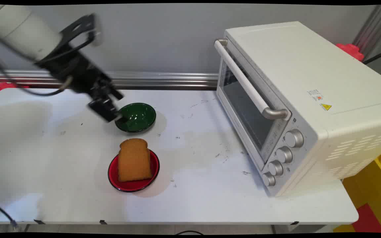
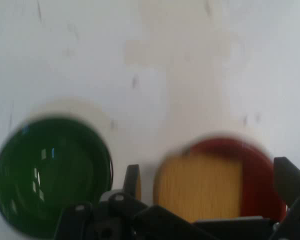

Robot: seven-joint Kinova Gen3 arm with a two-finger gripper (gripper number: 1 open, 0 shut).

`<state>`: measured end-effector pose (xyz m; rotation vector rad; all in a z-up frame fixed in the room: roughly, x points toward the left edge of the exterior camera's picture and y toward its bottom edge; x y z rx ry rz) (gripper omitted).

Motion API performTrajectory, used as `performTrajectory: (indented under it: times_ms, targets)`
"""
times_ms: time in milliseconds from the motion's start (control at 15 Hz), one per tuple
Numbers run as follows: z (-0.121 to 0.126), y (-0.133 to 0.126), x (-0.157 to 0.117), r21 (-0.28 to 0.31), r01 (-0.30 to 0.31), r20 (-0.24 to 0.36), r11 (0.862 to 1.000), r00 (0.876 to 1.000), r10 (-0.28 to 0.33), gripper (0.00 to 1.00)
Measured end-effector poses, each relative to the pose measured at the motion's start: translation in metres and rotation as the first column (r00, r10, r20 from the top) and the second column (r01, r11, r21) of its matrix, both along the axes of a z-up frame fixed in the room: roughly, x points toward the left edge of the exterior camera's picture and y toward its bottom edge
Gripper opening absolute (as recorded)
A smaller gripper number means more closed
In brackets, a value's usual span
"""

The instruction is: Open the oven

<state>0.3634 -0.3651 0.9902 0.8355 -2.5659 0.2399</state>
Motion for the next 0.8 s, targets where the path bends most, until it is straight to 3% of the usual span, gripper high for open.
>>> performTrajectory:
  times_ms: [467,800]
  targets:
    - [0.052,-0.057,-0.097,-0.097,-0.048,-0.112,0.994,0.993,0.037,1.00]
    - [0.073,-0.088,-0.138,-0.142,-0.053,-0.165,0.988,0.986,0.029,1.00]
